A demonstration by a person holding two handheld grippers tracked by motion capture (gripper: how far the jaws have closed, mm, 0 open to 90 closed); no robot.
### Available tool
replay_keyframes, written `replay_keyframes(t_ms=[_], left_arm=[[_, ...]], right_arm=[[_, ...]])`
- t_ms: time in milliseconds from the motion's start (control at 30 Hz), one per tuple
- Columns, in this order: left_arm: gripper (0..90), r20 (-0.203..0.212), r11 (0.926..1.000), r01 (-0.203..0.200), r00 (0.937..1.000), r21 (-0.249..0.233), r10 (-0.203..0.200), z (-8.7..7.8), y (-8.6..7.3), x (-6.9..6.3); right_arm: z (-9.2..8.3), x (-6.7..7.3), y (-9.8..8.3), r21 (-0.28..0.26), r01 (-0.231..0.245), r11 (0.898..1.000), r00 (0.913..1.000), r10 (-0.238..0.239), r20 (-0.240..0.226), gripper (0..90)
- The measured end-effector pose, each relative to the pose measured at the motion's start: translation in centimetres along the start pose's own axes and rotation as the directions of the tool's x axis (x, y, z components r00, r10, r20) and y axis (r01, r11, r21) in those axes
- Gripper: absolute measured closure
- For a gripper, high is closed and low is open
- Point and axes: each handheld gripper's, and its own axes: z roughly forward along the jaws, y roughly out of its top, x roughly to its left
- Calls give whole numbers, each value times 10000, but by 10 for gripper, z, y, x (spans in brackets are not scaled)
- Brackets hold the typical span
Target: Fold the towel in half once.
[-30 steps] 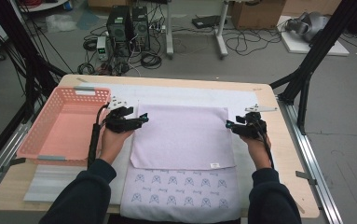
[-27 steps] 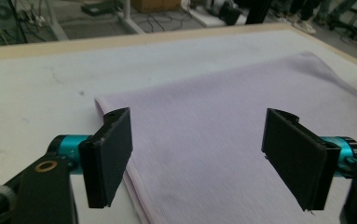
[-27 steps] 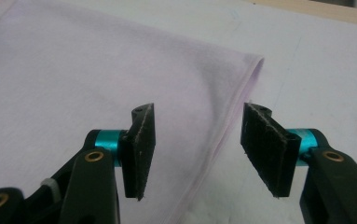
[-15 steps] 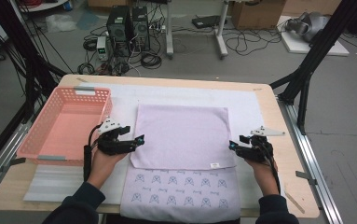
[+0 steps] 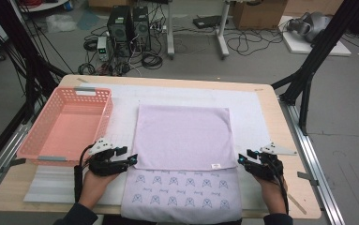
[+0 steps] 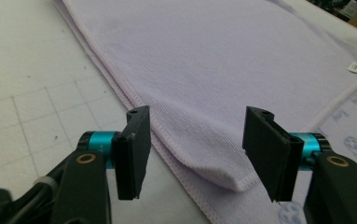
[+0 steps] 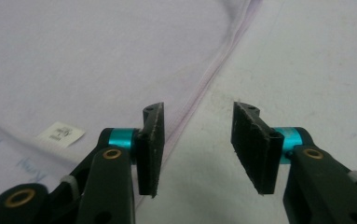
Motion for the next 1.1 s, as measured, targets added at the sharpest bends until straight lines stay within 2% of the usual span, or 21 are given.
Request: replay_keyframes(t_ms=[200,300,367,467,600,667,767,800,867,933,967,1100], left_arm=[[482,243,9997,-79,9997,242,73,1,-3,-9],[501,128,9980,-292,9995,560,285,2,-5,-13],[507,-87,9961,-438,9990,769,446,3,-6,-15],[536,-242,9920,-755,9966,1013,783,3,-8,-18],[631,-431,9802,-1417,9879,1381,1489,6,-9,-23],[662,-535,9726,-1793,9805,1481,1889,7,-9,-27],[754,-463,9636,-2218,9719,1495,2309,8,-9,-31],[775,-416,9639,-2216,9723,1477,2299,8,-9,-32],[820,-408,9644,-2241,9719,1405,2318,9,-10,-32],[858,-413,9671,-2168,9737,1329,2240,8,-10,-31],[864,-358,9707,-2053,9768,1250,2112,8,-9,-30],[872,-100,9862,-1454,9891,795,1466,4,-8,-25]], right_arm=[[-8,12,-2,-121,259,9996,9978,-266,-601,541],[-8,20,-5,73,587,9982,9941,-578,-917,498],[-9,25,-8,161,808,9966,9917,-788,-1011,485],[-8,28,-12,350,970,9947,9910,-933,-955,482],[-3,32,-13,551,1248,9907,9895,-1202,-797,488],[2,33,-14,602,1475,9872,9868,-1429,-758,504],[10,37,-16,1042,1697,9800,9832,-1611,-860,552],[11,38,-16,925,1839,9786,9809,-1767,-811,591],[12,38,-15,913,1831,9789,9798,-1741,-978,664],[12,35,-16,810,1723,9817,9800,-1626,-1143,791],[12,33,-16,804,1725,9817,9796,-1624,-1180,828],[12,31,-15,790,1670,9828,9796,-1562,-1264,861]])
